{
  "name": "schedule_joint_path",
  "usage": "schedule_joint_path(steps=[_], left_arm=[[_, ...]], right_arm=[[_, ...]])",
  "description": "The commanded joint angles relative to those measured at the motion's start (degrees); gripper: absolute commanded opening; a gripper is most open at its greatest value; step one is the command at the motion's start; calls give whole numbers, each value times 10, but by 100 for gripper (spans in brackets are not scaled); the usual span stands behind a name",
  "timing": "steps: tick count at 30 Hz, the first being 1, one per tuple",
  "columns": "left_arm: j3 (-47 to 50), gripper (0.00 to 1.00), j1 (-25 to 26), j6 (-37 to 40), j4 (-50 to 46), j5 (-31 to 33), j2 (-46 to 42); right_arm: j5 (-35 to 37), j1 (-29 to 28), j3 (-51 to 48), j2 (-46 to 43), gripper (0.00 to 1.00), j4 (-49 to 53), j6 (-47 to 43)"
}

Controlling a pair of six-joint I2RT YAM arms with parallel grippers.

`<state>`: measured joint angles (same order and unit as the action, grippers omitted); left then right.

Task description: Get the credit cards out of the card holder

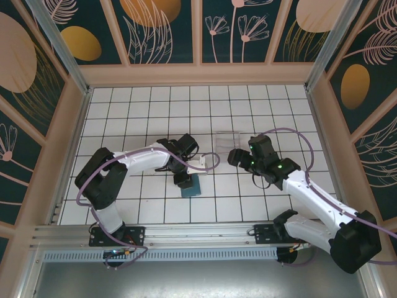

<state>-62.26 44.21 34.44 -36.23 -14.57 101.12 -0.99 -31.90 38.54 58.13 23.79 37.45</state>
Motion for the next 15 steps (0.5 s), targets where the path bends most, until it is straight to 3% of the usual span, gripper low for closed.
schedule_joint_path(steps=[1, 5, 15], left_arm=[[15, 36, 1, -1, -19, 0, 19], [19, 22, 1, -6, -4, -2, 15], [29, 14, 1, -11, 51, -60, -47]], right_arm=[[-19, 2, 9, 4, 84, -14, -2], [-40, 3, 12, 11, 83, -27, 4], [-91, -39, 27, 72, 83, -65, 6]])
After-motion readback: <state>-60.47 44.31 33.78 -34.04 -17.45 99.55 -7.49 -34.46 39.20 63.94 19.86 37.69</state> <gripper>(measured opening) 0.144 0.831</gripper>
